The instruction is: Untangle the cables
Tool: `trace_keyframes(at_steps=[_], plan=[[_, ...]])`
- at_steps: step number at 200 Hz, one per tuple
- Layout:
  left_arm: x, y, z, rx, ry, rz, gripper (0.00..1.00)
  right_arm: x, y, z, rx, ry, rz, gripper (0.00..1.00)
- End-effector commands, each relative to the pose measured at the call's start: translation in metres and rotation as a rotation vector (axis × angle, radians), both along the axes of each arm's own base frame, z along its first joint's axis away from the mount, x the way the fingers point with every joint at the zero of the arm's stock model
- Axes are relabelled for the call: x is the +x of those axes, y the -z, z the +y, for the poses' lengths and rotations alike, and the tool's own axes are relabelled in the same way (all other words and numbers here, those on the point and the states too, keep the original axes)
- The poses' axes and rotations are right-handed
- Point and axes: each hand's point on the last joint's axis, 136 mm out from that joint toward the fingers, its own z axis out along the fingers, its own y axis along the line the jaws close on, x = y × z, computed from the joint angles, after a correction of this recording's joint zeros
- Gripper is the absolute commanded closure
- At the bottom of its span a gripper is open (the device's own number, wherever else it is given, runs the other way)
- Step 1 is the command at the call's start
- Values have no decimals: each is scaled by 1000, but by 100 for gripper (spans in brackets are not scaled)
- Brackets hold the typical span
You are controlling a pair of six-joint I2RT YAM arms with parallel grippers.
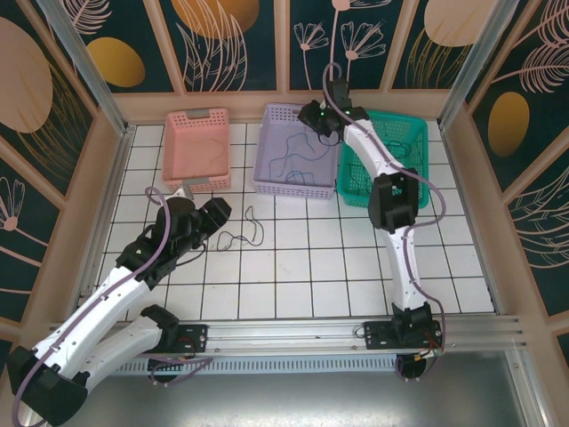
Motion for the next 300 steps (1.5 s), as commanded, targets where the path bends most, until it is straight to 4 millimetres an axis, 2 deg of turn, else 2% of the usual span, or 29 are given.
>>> trace_keyframes(at_steps=[1,23,57,74,90,114,125,141,153,168,181,195,219,237,259,300], plan=[[-9,22,-1,0,15,77,33,-14,-51,-2,3,-21,-21,50],[-14,42,-2,11,24,143,32,-25,-89,-9,7,-14,-91,41],[-23,77,3,45,-10,274,31,-56,-130,-24,-17,9,-147,42],[-29,92,13,96,-48,343,30,-85,-143,-20,-51,-16,-193,45],[-33,104,19,146,-59,393,30,-121,-142,-5,-81,-70,-233,49],[-33,116,18,187,-41,430,33,-180,-109,20,-130,-181,-223,54],[-32,118,21,205,-50,439,36,-215,-84,42,-142,-268,-200,55],[-29,117,26,229,-73,439,44,-255,-47,71,-166,-394,-148,56],[-28,116,28,237,-86,434,48,-276,-13,91,-230,-466,-82,55],[-28,113,31,238,-98,427,50,-293,23,111,-291,-533,-16,51],[-28,109,32,232,-102,416,51,-295,47,121,-339,-550,25,50],[-29,104,32,224,-102,399,51,-286,67,128,-386,-538,59,50],[-31,97,34,208,-102,375,51,-272,89,140,-426,-537,86,51],[-33,92,36,198,-111,366,51,-265,105,142,-465,-517,114,53],[-36,88,36,182,-110,354,51,-259,119,144,-486,-501,125,56],[-40,88,36,157,-106,352,51,-254,134,156,-471,-512,146,72]])
